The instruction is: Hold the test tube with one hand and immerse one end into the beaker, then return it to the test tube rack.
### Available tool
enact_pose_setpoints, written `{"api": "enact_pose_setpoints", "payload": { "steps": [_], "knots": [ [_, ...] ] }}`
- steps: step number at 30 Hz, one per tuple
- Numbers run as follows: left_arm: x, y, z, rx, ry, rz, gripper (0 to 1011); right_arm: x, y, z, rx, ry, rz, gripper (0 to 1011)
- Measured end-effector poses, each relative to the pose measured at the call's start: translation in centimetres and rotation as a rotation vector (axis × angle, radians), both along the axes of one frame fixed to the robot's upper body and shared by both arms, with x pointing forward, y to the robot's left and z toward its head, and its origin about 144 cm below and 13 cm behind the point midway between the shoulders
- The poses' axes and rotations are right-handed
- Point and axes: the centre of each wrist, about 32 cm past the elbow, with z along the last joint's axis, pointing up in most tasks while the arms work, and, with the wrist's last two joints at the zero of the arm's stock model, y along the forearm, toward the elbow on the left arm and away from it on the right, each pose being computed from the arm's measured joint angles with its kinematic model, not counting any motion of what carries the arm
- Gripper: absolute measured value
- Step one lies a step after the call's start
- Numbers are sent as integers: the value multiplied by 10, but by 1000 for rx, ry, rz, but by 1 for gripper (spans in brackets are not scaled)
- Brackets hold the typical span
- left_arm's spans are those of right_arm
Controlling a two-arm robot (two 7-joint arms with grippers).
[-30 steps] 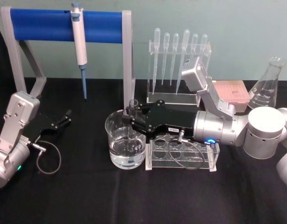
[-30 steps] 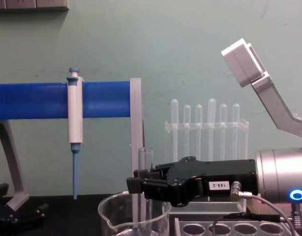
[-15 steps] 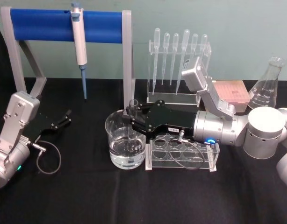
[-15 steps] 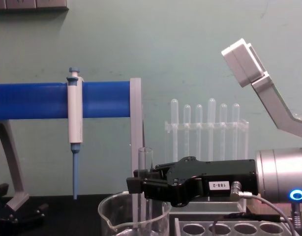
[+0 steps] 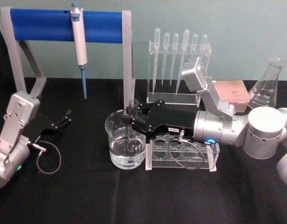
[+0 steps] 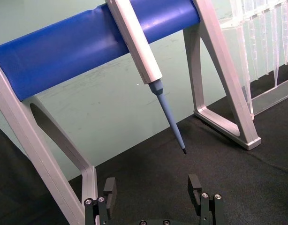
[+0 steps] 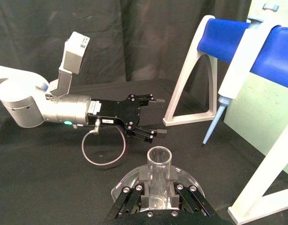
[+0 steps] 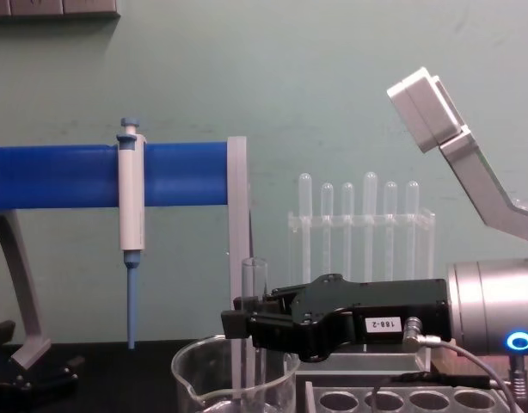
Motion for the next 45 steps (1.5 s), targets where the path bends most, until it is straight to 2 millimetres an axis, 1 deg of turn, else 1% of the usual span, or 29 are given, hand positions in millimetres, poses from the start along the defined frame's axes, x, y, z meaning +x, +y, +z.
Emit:
{"api": "enact_pose_setpoints", "payload": {
  "steps": [45],
  "knots": [
    [0,0,0,0,0,0,1000,0,0,0,0,0,0,228]
  ]
}}
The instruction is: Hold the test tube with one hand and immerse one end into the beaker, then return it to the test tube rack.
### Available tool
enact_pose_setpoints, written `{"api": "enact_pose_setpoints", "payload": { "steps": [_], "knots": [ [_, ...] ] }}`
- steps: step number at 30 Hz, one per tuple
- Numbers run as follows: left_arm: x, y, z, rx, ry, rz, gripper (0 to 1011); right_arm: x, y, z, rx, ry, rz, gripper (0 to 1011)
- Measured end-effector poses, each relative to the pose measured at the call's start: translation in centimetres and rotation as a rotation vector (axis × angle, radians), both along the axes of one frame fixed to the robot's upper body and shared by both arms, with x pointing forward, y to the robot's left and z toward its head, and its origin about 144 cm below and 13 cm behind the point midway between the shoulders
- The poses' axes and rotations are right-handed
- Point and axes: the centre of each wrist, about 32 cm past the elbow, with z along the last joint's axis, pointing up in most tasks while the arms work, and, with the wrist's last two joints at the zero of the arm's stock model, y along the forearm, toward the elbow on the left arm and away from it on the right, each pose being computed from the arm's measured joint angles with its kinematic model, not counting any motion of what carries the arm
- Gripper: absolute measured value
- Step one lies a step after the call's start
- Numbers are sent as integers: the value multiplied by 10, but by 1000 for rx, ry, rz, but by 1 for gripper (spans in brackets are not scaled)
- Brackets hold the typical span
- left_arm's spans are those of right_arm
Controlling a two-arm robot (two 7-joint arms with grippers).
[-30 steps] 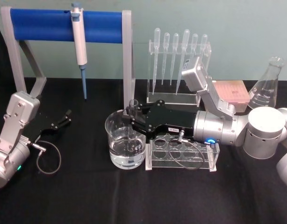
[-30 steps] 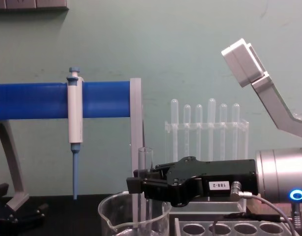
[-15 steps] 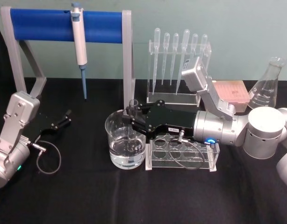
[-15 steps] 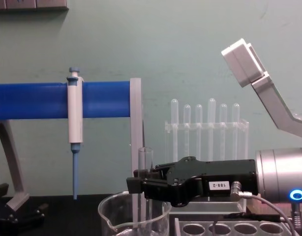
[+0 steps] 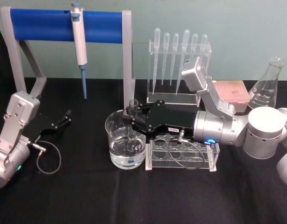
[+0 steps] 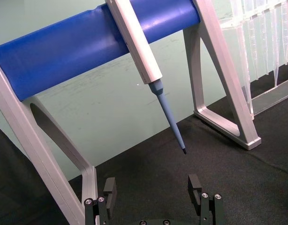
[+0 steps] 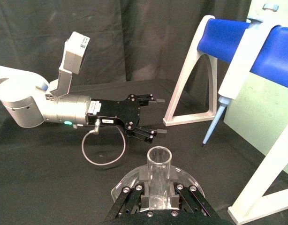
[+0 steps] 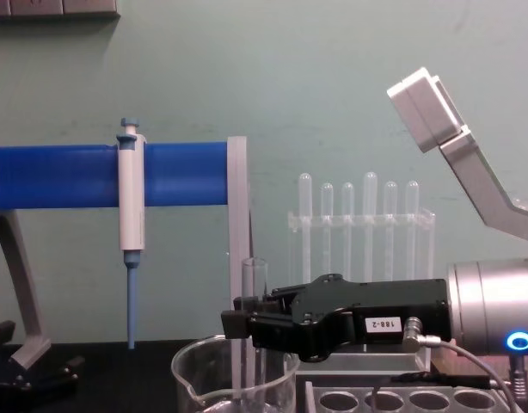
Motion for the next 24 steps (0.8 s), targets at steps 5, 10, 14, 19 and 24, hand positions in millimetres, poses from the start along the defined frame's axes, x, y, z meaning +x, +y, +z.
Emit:
{"api": "enact_pose_setpoints", "payload": {
  "steps": [5,10,14,19,24],
  "knots": [
    [0,0,0,0,0,0,1000,0,0,0,0,0,0,227],
    [0,0,0,0,0,0,1000,0,0,0,0,0,0,227],
    [0,0,0,0,0,0,1000,0,0,0,0,0,0,228],
    [0,0,0,0,0,0,1000,0,0,0,0,0,0,227],
    [0,0,0,0,0,0,1000,0,0,0,0,0,0,227]
  ]
}}
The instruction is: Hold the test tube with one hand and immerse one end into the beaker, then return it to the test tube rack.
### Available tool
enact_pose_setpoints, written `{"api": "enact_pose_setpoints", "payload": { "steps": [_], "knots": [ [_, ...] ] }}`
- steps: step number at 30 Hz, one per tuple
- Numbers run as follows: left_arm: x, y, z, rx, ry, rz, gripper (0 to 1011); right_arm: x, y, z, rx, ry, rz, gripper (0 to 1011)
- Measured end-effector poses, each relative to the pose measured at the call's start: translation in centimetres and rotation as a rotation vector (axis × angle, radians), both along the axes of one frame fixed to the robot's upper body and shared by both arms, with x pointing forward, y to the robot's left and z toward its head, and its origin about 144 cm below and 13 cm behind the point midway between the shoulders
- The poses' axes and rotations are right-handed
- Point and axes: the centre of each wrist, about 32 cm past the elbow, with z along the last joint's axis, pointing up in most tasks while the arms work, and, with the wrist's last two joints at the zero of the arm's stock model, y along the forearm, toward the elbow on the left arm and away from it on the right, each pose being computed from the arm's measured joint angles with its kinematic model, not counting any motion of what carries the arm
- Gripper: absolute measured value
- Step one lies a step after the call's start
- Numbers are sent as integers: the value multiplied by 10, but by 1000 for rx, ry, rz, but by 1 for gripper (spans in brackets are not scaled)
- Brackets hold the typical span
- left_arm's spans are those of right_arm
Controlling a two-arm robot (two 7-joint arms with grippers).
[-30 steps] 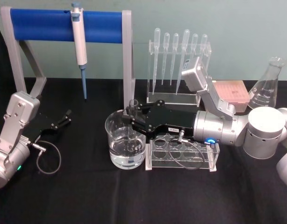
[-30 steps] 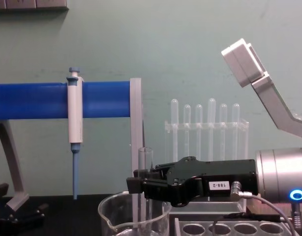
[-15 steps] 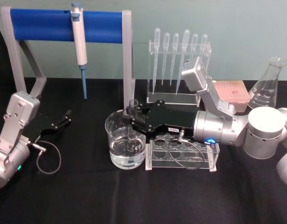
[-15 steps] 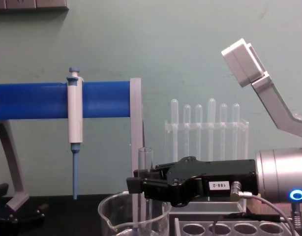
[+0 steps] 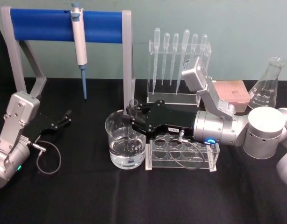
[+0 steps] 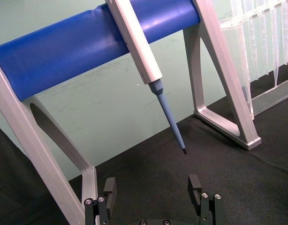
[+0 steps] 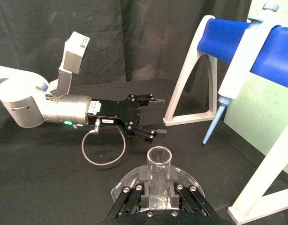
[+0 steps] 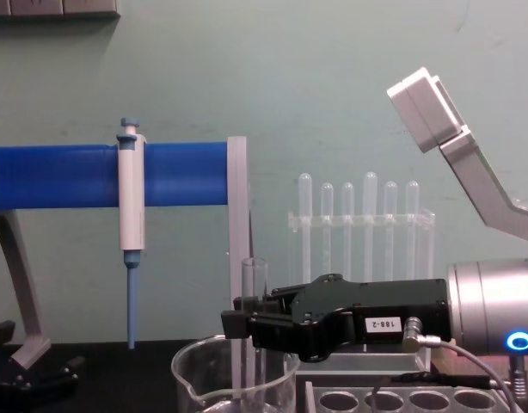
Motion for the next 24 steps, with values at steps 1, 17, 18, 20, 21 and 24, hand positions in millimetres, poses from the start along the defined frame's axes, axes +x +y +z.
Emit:
{"api": "enact_pose_setpoints", "payload": {
  "steps": [1,17,18,20,21,24],
  "knots": [
    [0,0,0,0,0,0,1000,0,0,0,0,0,0,227],
    [0,0,0,0,0,0,1000,0,0,0,0,0,0,227],
    [0,0,0,0,0,0,1000,0,0,0,0,0,0,227],
    [0,0,0,0,0,0,1000,0,0,0,0,0,0,227],
    [0,0,0,0,0,0,1000,0,0,0,0,0,0,227],
    [0,0,0,0,0,0,1000,0,0,0,0,0,0,228]
  ]
}}
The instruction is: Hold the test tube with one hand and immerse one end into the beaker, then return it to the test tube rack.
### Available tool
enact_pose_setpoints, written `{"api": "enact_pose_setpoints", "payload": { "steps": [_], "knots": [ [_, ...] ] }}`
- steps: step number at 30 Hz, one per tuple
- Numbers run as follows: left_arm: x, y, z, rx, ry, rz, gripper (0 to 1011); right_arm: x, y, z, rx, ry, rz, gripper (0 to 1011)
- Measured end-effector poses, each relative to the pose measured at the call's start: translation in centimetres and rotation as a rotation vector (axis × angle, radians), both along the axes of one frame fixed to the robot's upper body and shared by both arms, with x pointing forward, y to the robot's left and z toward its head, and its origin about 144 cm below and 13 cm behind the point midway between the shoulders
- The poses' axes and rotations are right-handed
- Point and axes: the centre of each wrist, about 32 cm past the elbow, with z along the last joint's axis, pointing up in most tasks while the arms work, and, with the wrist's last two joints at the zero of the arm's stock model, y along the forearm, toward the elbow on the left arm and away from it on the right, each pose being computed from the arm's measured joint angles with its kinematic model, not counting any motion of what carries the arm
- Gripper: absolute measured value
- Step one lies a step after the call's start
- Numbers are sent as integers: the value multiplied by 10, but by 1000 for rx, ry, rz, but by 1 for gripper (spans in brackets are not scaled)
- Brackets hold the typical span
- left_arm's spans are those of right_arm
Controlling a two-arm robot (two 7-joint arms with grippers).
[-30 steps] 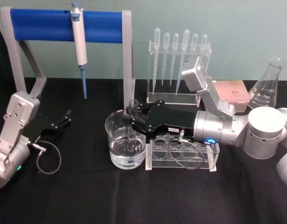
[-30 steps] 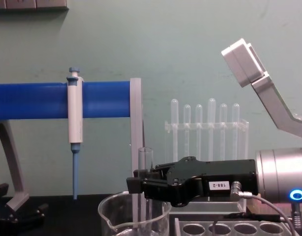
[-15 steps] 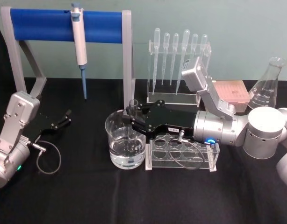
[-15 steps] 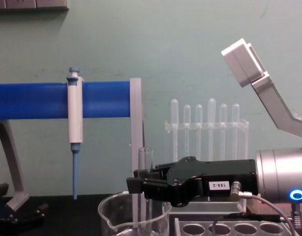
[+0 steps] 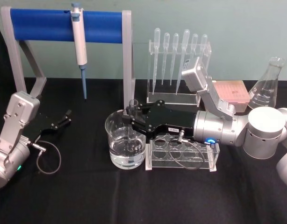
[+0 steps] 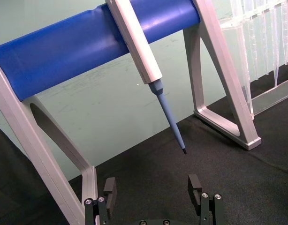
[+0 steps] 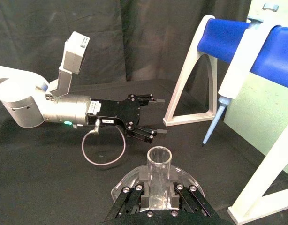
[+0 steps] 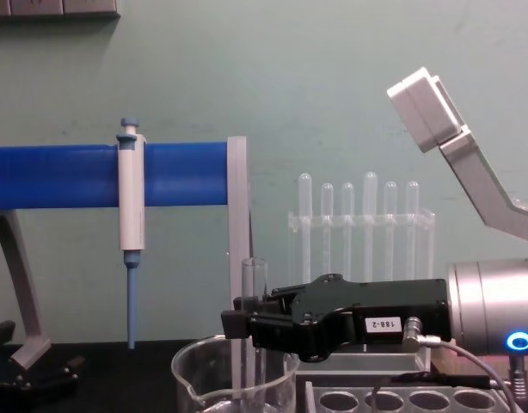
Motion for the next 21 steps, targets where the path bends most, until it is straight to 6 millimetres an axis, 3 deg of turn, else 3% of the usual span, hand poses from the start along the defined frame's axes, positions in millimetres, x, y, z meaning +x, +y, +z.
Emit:
{"api": "enact_pose_setpoints", "payload": {
  "steps": [12,21],
  "knots": [
    [0,0,0,0,0,0,1000,0,-2,4,12,-15,3,228],
    [0,0,0,0,0,0,1000,-1,-8,32,44,-50,22,228]
  ]
}}
